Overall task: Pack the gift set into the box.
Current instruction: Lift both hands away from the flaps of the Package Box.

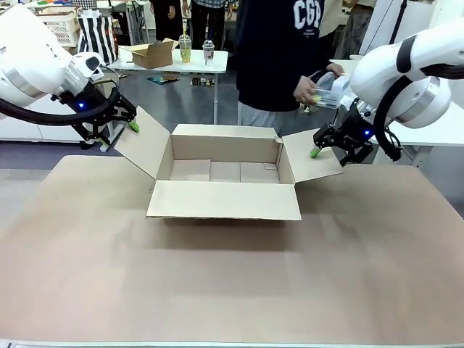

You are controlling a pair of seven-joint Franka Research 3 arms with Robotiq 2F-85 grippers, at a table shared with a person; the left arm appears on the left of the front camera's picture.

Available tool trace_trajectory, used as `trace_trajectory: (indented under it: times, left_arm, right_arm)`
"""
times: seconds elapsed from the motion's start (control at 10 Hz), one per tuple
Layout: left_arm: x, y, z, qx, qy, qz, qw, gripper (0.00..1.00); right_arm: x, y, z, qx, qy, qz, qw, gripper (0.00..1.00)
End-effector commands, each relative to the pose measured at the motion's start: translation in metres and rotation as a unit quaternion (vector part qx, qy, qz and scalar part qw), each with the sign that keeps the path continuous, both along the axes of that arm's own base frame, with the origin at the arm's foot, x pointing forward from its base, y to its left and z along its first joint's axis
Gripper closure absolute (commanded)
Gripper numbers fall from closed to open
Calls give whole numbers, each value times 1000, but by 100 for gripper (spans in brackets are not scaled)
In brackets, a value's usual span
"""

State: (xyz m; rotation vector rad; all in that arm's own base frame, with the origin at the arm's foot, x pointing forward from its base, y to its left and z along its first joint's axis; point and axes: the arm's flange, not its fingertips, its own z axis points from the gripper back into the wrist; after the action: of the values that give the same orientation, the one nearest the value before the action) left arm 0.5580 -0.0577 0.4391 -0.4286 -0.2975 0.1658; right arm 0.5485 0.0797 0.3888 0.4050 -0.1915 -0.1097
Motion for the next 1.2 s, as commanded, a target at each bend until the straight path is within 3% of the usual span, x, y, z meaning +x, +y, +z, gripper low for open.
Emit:
trace_trajectory:
  times: [0.0,1.1]
  left_arm:
    - [-1,-1,2,4,1,6,1000,0]
    - [-1,-1,2,4,1,6,1000,0]
  right_arm:
    - [1,2,4,-4,4,-6,1000,0]
    - [1,2,4,-4,4,-6,1000,0]
